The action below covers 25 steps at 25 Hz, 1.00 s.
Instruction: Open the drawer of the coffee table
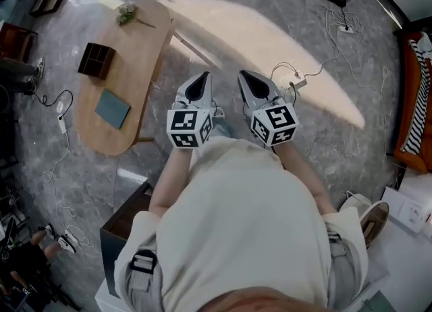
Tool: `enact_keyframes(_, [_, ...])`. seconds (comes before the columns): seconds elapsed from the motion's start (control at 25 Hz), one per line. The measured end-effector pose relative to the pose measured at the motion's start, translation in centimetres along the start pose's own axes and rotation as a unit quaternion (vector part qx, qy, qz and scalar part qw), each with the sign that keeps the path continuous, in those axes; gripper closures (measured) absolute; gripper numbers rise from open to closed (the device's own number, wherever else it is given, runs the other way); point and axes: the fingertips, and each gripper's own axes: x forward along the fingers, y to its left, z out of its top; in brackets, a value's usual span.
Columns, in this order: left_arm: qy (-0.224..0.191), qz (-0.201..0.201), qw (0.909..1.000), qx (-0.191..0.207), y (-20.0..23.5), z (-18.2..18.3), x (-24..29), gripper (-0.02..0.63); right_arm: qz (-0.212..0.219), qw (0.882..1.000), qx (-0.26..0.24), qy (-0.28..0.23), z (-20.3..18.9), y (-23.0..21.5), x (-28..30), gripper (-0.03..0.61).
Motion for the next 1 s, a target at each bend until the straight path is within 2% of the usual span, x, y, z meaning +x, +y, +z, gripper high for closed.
enact_keyframes(0.4, [0.005,0.034,0.9993,-0.014,8.1,2.3,4.6,0.612,0.022,1.000,-0.001,0.012,2.2,-1.4,9.5,0.578])
enact_keyframes(0.72, [0.000,0.101,0.9937,-0.049,14.1,1.9,4.2,0.612,0.062,0.997,-0.012,0.038,1.6,-0.4,14.1,0.578])
enact_keyframes(1.0, [-0.014,0.173,0.9814,-0.082,18.7,1.4,3.1,0.612,0.118,0.991,-0.028,0.055,1.8,0.5,19.1,0.578])
